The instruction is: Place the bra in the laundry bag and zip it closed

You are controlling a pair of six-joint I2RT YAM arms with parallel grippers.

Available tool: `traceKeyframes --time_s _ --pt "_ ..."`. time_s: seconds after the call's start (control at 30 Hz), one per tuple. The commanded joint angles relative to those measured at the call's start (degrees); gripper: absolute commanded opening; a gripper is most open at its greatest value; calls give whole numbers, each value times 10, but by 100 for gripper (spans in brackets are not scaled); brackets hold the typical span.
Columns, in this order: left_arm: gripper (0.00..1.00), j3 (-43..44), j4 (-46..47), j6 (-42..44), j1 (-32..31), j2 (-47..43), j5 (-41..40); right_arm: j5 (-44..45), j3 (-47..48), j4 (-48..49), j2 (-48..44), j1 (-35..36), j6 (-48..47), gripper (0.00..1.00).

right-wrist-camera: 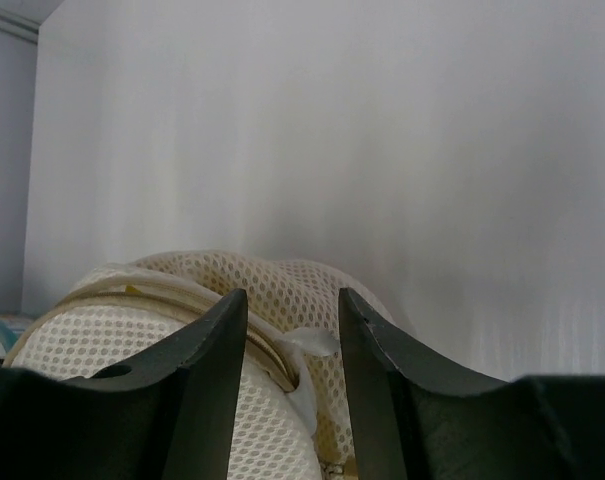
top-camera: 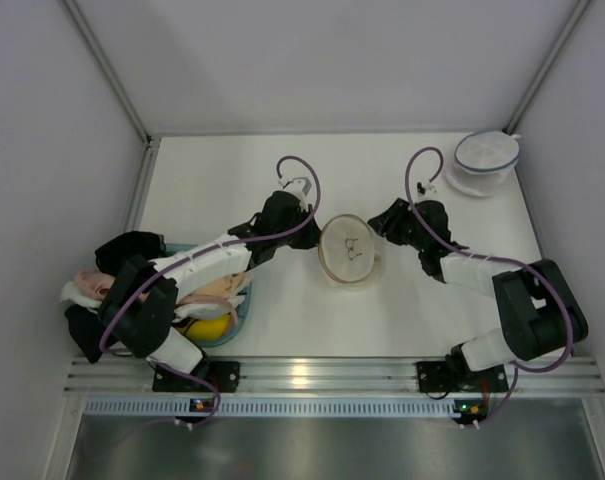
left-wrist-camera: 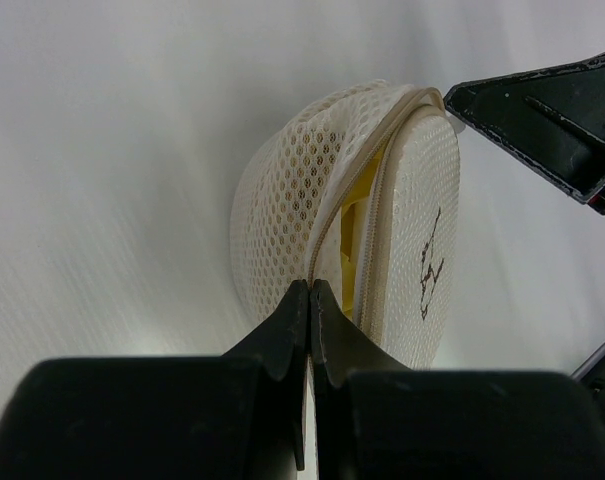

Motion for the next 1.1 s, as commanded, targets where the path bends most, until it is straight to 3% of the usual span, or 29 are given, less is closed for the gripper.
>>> traceKeyframes --time_s 0.0,0.2,0.43,0.53,0.57,0.8,0.9,1.07 --pt "0 2 37 4 3 -13 -5 41 38 -33 -13 12 -17 43" --pt "0 0 36 2 3 -12 -4 58 46 -79 -28 17 -17 46" --pt "0 -1 37 4 3 -15 -2 50 60 -61 -3 24 -10 41" --pt "0 -3 36 6 3 -21 -7 55 73 -63 11 31 -13 20" --pt "0 -2 34 9 3 -22 -8 52 77 -66 12 31 -15 0" --pt "0 30 -55 54 3 -44 -40 57 124 -156 -65 33 -51 0" --pt "0 53 -111 67 3 -51 -89 52 162 -219 -107 33 -78 0" --pt "0 111 -229 47 5 -45 -76 54 231 -374 -135 35 -126 0"
